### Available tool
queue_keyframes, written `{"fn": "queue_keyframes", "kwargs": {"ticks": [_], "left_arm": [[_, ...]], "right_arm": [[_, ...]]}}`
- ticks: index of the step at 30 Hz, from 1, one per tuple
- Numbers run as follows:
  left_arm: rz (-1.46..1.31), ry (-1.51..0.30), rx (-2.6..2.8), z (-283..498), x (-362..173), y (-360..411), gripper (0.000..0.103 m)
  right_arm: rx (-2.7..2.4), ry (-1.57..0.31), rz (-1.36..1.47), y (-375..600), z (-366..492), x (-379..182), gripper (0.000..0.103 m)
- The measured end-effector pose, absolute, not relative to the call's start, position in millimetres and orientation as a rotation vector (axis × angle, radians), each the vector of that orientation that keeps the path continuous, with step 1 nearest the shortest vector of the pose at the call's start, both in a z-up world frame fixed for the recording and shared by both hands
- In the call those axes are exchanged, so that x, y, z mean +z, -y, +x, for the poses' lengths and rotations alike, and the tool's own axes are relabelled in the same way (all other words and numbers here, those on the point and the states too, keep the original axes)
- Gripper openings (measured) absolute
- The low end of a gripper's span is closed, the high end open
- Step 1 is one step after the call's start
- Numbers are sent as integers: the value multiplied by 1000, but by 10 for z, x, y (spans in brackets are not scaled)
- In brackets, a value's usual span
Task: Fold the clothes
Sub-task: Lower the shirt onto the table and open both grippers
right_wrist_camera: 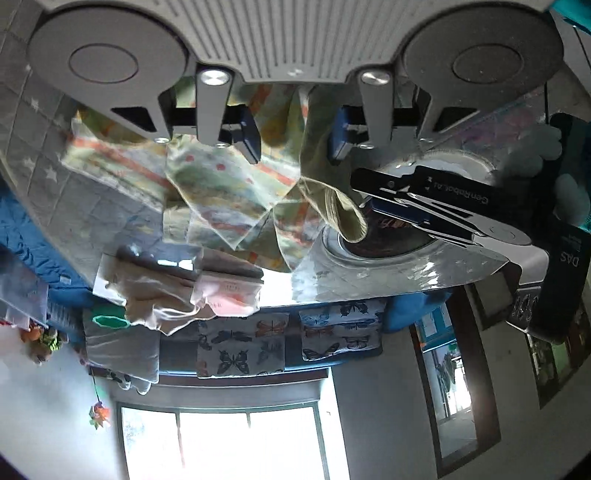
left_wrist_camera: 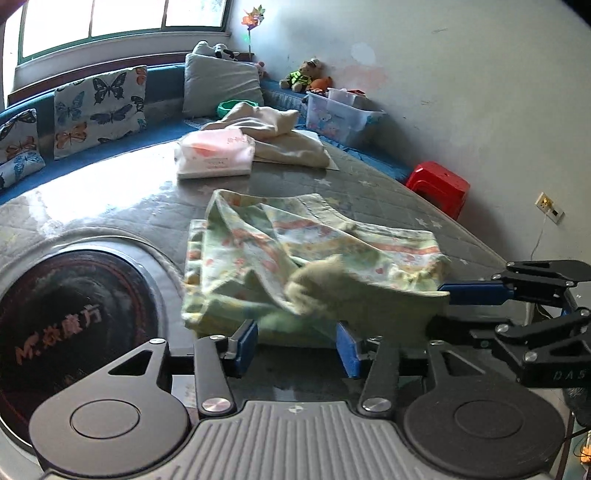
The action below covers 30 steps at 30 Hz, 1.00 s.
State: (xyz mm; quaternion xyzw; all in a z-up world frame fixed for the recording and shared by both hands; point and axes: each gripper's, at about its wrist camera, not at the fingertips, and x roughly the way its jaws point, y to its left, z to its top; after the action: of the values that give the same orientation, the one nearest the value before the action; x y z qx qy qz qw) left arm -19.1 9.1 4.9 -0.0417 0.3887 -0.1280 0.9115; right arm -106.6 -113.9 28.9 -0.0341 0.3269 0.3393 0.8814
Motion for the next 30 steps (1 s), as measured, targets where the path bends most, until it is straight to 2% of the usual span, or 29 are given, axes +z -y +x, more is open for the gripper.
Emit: {"fn": "queue_keyframes", "kwargs": {"ticks": [2, 4, 8, 11, 18, 30], "left_arm": [[-71, -805, -260, -234, 49, -32, 53], [-70, -812, -253, -260, 46, 5, 55], [-62, -829, -226, -317, 48, 36, 57], [-50, -833, -201, -373, 53, 60, 63], [-21, -832, -193, -527, 45, 128, 73], [-26, -835, -155, -710, 27, 126, 88]], "right_arm": [[708, -686, -68, 1165, -1105, 278, 45], [701, -681, -68, 1193, -1155, 285, 54], [677, -677, -48, 1249, -1189, 283, 60], [665, -683, -31, 1260, -1216, 255, 63], [643, -698, -20, 1222, -1323, 187, 79], [622, -729, -28, 1181, -1478, 54, 90]]}}
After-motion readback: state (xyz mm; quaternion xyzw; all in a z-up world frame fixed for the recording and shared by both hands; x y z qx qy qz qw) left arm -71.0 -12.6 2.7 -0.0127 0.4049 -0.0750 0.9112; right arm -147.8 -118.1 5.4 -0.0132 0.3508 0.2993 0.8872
